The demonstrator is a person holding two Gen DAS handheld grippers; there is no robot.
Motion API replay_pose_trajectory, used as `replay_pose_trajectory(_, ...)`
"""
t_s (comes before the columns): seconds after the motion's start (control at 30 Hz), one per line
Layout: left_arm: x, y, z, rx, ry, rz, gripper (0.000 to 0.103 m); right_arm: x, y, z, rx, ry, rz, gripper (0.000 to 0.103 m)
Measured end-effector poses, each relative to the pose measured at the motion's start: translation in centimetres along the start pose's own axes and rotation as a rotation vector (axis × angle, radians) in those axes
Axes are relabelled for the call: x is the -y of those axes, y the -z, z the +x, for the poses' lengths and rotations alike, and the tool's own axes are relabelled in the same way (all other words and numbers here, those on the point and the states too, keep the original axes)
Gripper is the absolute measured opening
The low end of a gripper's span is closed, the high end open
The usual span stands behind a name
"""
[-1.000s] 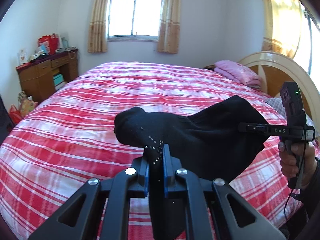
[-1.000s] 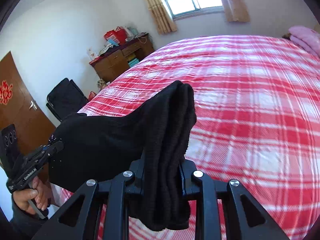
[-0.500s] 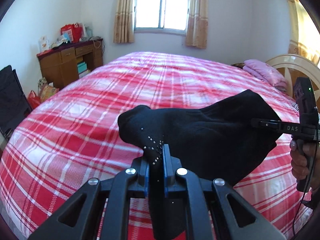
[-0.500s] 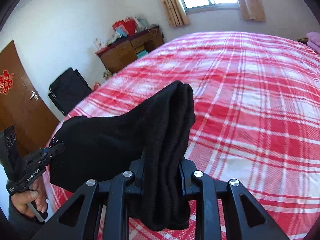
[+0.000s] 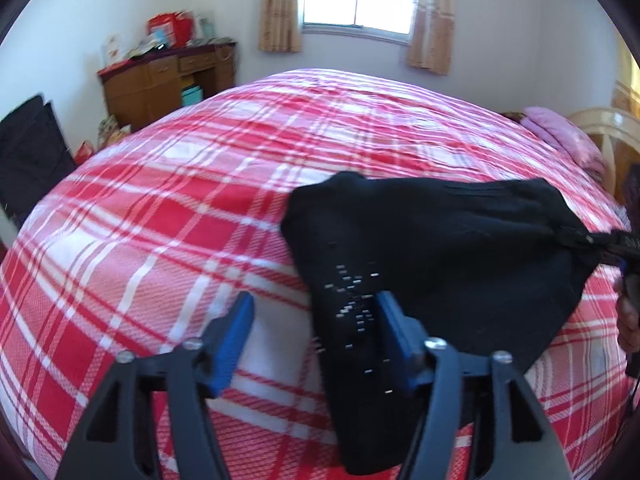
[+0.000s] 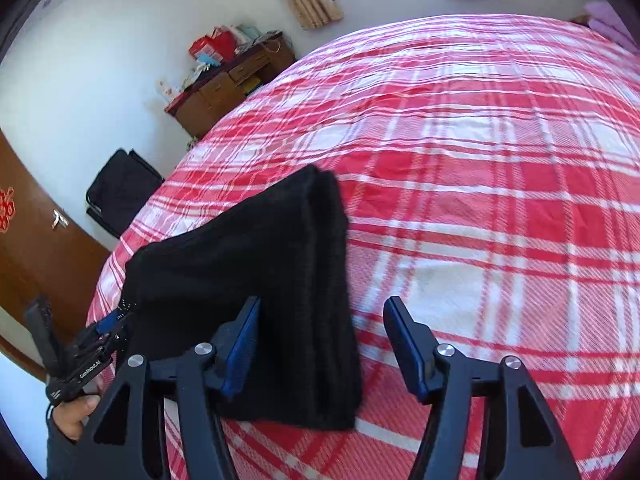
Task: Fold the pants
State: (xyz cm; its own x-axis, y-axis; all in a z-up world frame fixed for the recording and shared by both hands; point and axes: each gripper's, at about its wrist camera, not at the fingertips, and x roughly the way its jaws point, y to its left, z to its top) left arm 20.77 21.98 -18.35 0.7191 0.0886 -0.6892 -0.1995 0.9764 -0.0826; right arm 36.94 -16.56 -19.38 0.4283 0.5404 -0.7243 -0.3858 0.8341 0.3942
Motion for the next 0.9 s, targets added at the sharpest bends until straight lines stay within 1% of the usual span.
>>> replay_pose_trajectory(0.07,-0.5,0.0,-0.1,-0.005,-0.021,-0.016,0.077,1.0,0.7,-1.4,0.017,0.010,0.013,0.064)
replay_pose_trajectory(0.1,-0.8,-0.1,-0.4,-0.006,-0.043,-0.024,0.081,1.4,0.9,-2.1,0.026,0.022,0.015,0.065)
replay_pose_trajectory(0.13,-1.1,-0.1,-0.5,-0.006,-0.062,-0.032,0.084,1.7,1.3,-2.9,0.036,0.038,0.014,0.065)
replay_pose_trajectory(0.23,-1.6,-0.4,-1.2,-0.008,-0.133,-0.059,0.083,2.3,2.5,-6.0,0.079,0.145,-0.008,0.065)
replay_pose_trajectory(0.27,-1.7,-0.5,-1.8,0.001,-0.167,-0.063,0.083,2.4,3.1,-7.4,0.097,0.194,-0.013,0.065)
replay_pose_trajectory(0.3,-1.4,-0.8,-2.7,0.023,-0.195,-0.061,0.083,2.3,3.6,-8.3,0.109,0.215,-0.014,0.065)
replay_pose_trajectory(0.47,0.3,-1.9,-6.6,0.113,-0.183,-0.047,0.084,1.1,5.4,-13.5,0.163,0.257,-0.046,0.066)
replay_pose_trajectory(0.53,1.5,-2.5,-8.5,0.151,-0.176,-0.034,0.083,-0.1,5.9,-15.2,0.190,0.267,-0.066,0.070)
replay_pose_trajectory(0.63,3.2,-2.7,-11.6,0.207,-0.134,-0.030,0.084,-2.4,6.0,-17.6,0.220,0.290,-0.147,0.070)
replay_pose_trajectory(0.67,3.7,-2.5,-12.7,0.232,-0.126,-0.031,0.087,-3.2,6.1,-18.6,0.248,0.296,-0.165,0.071)
replay_pose_trajectory(0.7,4.0,-2.3,-13.4,0.252,-0.124,-0.031,0.094,-4.1,6.3,-19.5,0.271,0.291,-0.178,0.071)
replay_pose_trajectory(0.73,4.4,-2.0,-14.1,0.271,-0.119,-0.024,0.099,-5.0,6.4,-20.6,0.289,0.269,-0.190,0.072)
replay_pose_trajectory(0.8,5.1,-1.8,-15.1,0.290,-0.118,0.006,0.099,-6.4,6.8,-21.7,0.307,0.247,-0.213,0.074)
replay_pose_trajectory(0.9,6.2,-2.2,-16.6,0.331,-0.122,0.033,0.099,-8.8,7.7,-23.0,0.329,0.257,-0.274,0.074)
